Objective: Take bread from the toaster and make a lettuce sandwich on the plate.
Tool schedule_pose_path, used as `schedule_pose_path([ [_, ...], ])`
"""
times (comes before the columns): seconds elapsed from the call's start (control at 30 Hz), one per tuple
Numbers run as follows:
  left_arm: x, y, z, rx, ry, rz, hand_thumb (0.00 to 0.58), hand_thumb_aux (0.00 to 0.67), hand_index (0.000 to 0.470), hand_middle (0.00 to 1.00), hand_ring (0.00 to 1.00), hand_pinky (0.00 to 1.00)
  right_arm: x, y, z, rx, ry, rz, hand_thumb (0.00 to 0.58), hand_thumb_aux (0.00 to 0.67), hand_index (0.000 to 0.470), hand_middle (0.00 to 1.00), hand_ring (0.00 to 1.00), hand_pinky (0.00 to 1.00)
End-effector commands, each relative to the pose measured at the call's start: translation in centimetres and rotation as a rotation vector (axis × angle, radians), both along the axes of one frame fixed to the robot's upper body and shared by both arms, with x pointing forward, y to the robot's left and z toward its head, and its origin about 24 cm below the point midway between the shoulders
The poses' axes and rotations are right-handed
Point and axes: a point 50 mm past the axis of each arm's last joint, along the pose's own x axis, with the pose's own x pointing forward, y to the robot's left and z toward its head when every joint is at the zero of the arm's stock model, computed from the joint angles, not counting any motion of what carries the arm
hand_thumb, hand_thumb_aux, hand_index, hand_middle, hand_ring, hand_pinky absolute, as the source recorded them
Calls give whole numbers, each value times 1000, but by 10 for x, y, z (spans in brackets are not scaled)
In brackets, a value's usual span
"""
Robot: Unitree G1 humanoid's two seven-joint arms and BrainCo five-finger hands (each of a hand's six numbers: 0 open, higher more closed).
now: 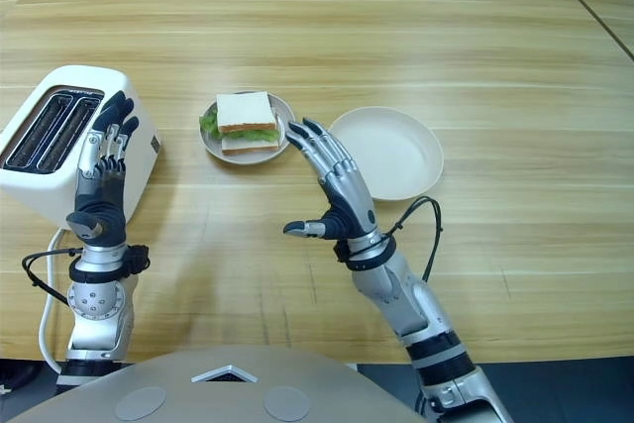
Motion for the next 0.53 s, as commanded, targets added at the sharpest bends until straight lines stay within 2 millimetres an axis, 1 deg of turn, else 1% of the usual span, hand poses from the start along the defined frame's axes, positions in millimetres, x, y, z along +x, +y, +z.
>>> schedule_pose_path([
  [0.03, 0, -2, 9, -9, -45, 1, 0, 0, 0, 0, 0, 0, 4, -7, 9, 109, -17, -37, 0, 0, 0, 0, 0, 0],
  [0.17, 1, -4, 12, -7, -54, -18, 0, 0, 0, 0, 0, 0, 10, -7, 13, 205, 3, -31, 0, 0, 0, 0, 0, 0],
  [0.3, 4, -5, 13, -9, -49, -15, 0, 0, 0, 0, 0, 0, 15, -3, 18, 339, 43, -4, 0, 0, 0, 0, 0, 0],
  [0.43, 7, -6, 12, -4, -40, -7, 0, 0, 0, 0, 0, 0, 14, 4, 18, 345, 52, 30, 0, 0, 0, 0, 0, 0],
  [0.53, 8, -4, 11, -28, -35, 31, 0, 0, 0, 0, 0, 0, 15, 6, 19, 342, 54, 36, 0, 0, 0, 0, 0, 0],
])
